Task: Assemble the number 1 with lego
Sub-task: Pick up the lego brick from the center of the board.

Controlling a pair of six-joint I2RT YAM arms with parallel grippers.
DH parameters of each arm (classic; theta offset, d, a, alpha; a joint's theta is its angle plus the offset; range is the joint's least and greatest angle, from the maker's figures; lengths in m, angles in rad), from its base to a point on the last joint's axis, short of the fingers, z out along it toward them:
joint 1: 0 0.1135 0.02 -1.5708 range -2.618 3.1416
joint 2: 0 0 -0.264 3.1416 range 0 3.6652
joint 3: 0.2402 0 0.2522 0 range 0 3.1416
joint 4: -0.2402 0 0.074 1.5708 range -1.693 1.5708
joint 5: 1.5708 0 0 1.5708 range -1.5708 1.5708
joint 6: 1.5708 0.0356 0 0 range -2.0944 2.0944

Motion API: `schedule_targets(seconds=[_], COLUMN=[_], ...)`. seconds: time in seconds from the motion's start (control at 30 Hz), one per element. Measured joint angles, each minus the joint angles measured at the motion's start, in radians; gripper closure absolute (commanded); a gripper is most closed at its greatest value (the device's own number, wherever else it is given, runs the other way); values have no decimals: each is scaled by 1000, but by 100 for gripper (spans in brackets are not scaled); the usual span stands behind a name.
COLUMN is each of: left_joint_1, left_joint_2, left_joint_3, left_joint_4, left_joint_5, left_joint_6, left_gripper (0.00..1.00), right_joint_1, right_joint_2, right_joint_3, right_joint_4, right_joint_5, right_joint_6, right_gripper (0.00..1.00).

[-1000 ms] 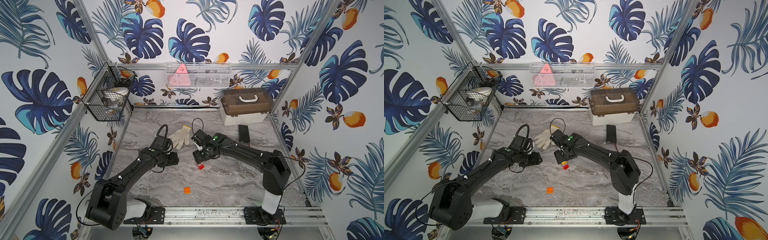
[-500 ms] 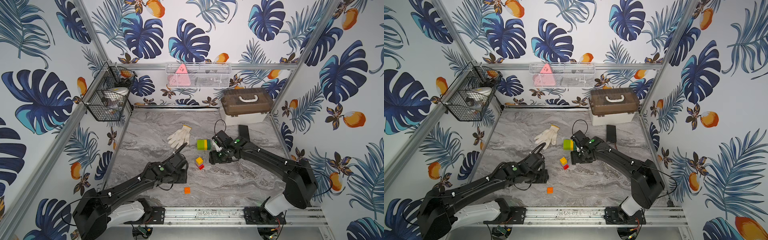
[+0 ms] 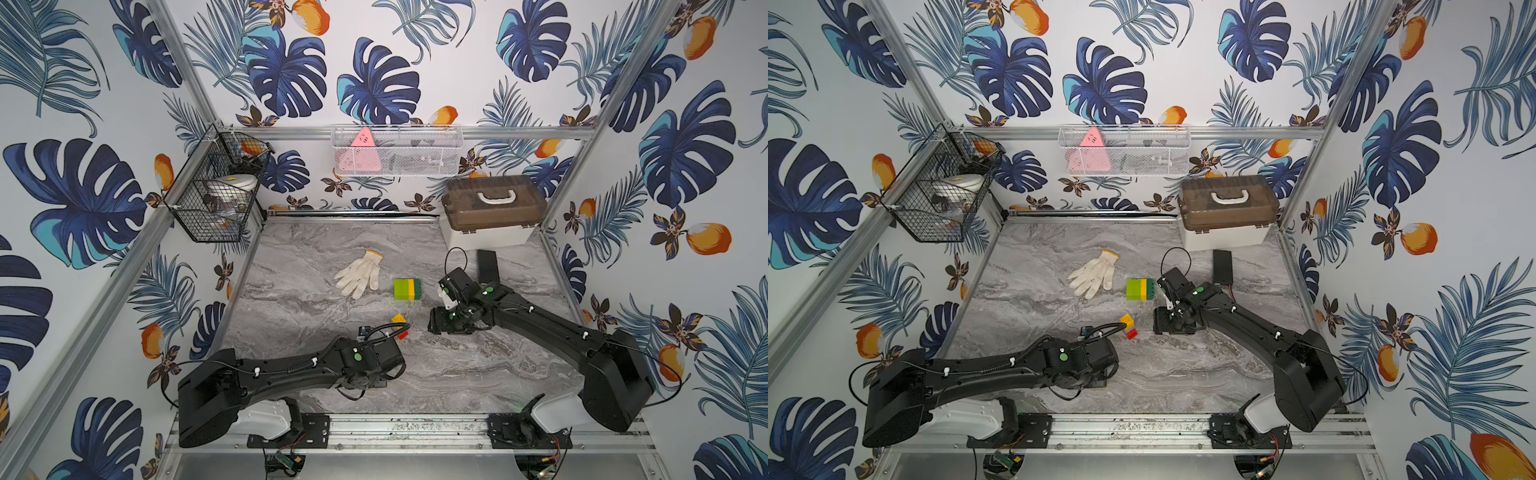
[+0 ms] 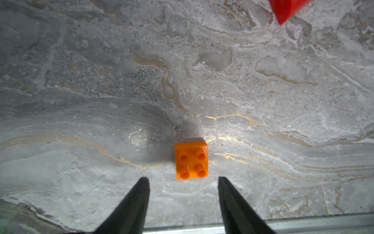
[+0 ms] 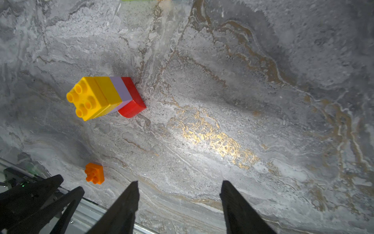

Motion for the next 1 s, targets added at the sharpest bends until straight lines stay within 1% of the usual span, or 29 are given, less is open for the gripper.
schedule_targets(seconds=[0.2, 0.5, 0.53, 0.67, 0.7, 0.83, 0.93, 1.0], left_joint_1=[-3, -4, -4, -4, -4, -4, -4, -4], left_joint_2=[72, 117, 123, 133, 134, 138, 139, 141], left_joint_3=[-10, -20, -23, -30, -31, -27, -19, -1], left_joint_4=[65, 126, 130, 134, 132, 130, 121, 102], left_joint_5=[16, 36, 40, 40, 40, 40, 41, 50], left_joint_6=[-27, -37, -37, -38, -37, -37, -37, -37], left_gripper=[43, 46, 48, 60, 62, 67, 67, 67], right_joint_1=[-18, -41, -42, -49, -50, -55, -55, -55], right_joint_2=[-17, -30, -31, -38, -39, -41, -50, -78], right_joint_3=[-16, -26, -27, -27, -26, -26, -30, -58], right_joint_4=[0, -1, -1, -4, -6, -16, -14, 8], right_joint_5=[-13, -23, -23, -23, -23, -23, -39, -75], right_joint_6=[-8, -29, -29, -34, -36, -44, -57, -70], right_gripper=[33, 34, 34, 35, 35, 38, 39, 40])
